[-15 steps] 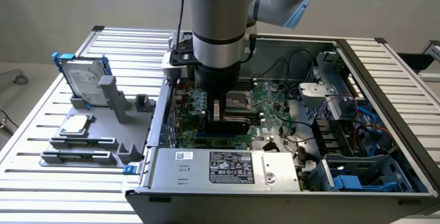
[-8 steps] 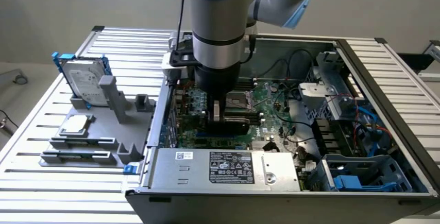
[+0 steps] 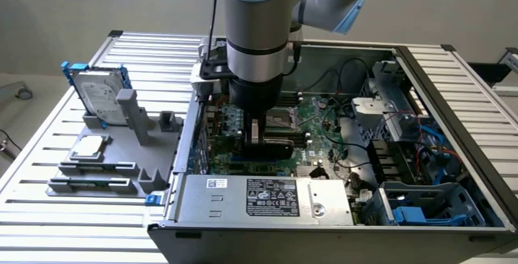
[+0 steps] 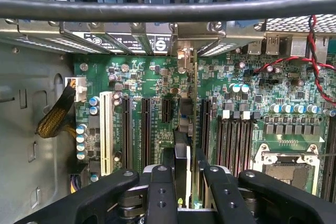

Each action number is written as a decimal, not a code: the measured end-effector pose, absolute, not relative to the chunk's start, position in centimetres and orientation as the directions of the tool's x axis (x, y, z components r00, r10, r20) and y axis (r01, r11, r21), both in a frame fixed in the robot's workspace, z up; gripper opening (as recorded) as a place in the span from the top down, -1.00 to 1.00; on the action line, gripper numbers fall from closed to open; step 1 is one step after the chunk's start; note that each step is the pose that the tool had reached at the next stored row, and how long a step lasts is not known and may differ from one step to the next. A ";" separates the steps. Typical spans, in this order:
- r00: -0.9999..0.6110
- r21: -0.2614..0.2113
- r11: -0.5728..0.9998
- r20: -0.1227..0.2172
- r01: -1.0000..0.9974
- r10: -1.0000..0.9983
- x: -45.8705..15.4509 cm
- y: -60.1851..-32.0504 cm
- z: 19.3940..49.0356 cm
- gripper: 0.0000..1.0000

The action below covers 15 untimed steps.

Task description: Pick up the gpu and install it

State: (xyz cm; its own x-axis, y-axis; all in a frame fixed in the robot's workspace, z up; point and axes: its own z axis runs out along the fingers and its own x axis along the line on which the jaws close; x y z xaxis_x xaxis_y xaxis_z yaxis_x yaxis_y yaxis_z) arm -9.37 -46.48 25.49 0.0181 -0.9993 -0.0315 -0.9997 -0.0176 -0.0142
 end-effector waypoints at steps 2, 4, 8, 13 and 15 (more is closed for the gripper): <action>0.019 -0.014 -0.018 -0.032 -1.000 -0.999 -9.4 -46.5 25.4 0.48; 0.019 -0.014 -0.018 -0.032 -1.000 -0.999 -9.4 -46.5 25.4 0.48; 0.019 -0.014 -0.018 -0.032 -1.000 -0.999 -9.4 -46.5 25.3 0.48; 0.018 -0.013 -0.018 -0.033 -1.000 -0.999 -9.4 -46.5 25.3 0.46; 0.019 -0.013 -0.018 -0.032 -1.000 -0.999 -9.4 -46.5 25.4 0.35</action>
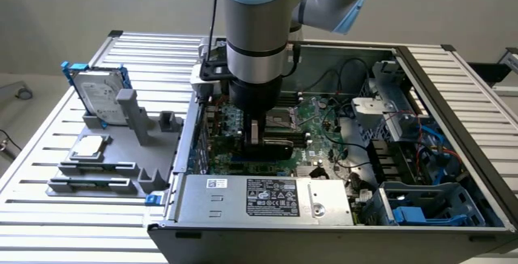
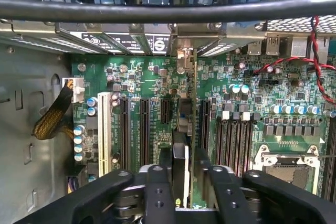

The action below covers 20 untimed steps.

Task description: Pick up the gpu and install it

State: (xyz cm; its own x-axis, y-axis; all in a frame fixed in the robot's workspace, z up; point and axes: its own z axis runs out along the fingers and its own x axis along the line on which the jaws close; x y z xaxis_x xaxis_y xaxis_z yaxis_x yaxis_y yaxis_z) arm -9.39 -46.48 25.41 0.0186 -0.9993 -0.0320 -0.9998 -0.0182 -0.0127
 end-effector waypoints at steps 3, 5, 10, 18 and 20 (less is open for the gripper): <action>0.018 -0.012 -0.018 -0.032 -1.000 -0.999 -9.4 -46.5 26.1 0.20; 0.019 -0.012 -0.018 -0.032 -1.000 -0.999 -9.4 -46.5 26.7 0.20; 0.019 -0.012 -0.018 -0.032 -1.000 -0.999 -9.4 -46.5 28.5 0.20; 0.019 -0.012 -0.018 -0.032 -1.000 -0.999 -9.4 -46.5 29.7 0.73; 0.019 -0.012 -0.018 -0.032 -1.000 -0.999 -9.4 -46.5 29.7 0.79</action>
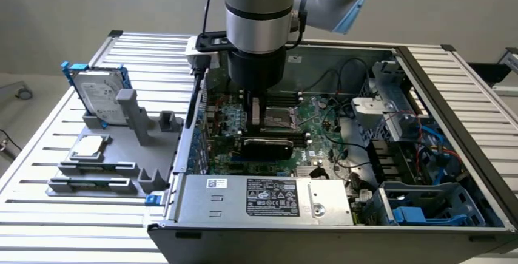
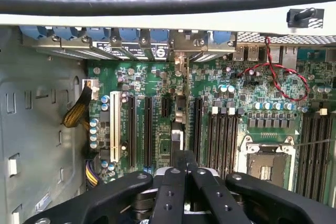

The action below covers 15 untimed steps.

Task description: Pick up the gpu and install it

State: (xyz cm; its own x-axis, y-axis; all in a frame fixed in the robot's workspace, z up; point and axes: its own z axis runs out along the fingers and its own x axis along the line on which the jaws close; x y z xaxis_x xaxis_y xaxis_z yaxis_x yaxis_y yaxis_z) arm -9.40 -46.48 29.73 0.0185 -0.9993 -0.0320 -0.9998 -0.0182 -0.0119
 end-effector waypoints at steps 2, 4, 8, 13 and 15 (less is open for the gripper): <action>0.019 -0.012 -0.018 -0.032 -1.000 -0.999 -9.4 -46.5 29.7 0.79; 0.019 -0.012 -0.018 -0.032 -1.000 -0.999 -9.4 -46.5 29.7 0.79; 0.019 -0.012 -0.018 -0.032 -1.000 -0.999 -9.4 -46.5 29.7 0.79; 0.019 -0.012 -0.018 -0.032 -1.000 -0.999 -9.4 -46.5 29.7 0.79; 0.019 -0.012 -0.018 -0.032 -1.000 -0.999 -9.4 -46.5 29.7 0.79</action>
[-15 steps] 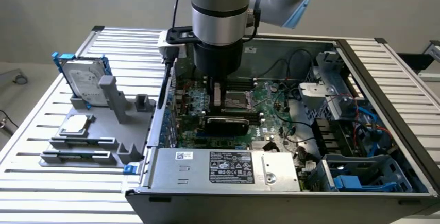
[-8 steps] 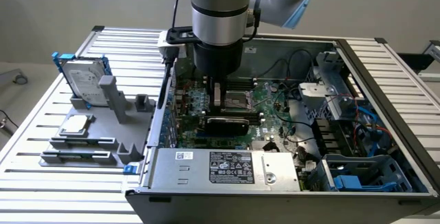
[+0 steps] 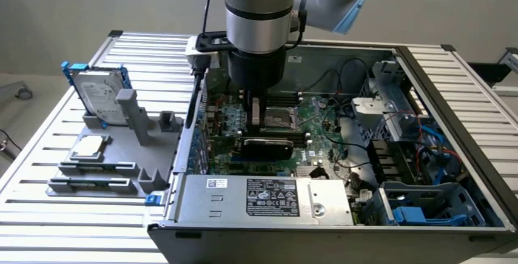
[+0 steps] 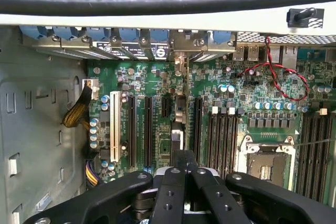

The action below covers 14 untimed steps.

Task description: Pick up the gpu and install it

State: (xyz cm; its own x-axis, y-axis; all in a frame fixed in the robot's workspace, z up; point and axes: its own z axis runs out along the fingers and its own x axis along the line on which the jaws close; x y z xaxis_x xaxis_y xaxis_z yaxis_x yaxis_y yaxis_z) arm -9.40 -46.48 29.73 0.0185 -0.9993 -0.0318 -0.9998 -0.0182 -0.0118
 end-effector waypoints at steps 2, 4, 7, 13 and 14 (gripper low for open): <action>0.019 -0.012 -0.018 -0.032 -1.000 -0.999 -9.4 -46.5 29.6 0.79; 0.018 -0.011 -0.018 -0.036 -1.000 -0.999 -9.4 -46.5 29.4 0.79; 0.018 -0.009 -0.018 -0.046 -1.000 -0.999 -9.4 -46.4 29.3 0.79; 0.017 0.018 -0.018 -0.056 -1.000 -0.998 -9.4 -46.4 29.1 0.79; 0.017 0.021 -0.018 -0.056 -1.000 -0.998 -9.3 -46.4 29.0 0.79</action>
State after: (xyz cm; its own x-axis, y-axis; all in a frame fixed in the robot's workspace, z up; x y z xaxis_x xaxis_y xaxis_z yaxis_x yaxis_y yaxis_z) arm -9.32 -46.41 28.99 0.0168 -0.9983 -0.0563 -0.9996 -0.0180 0.0210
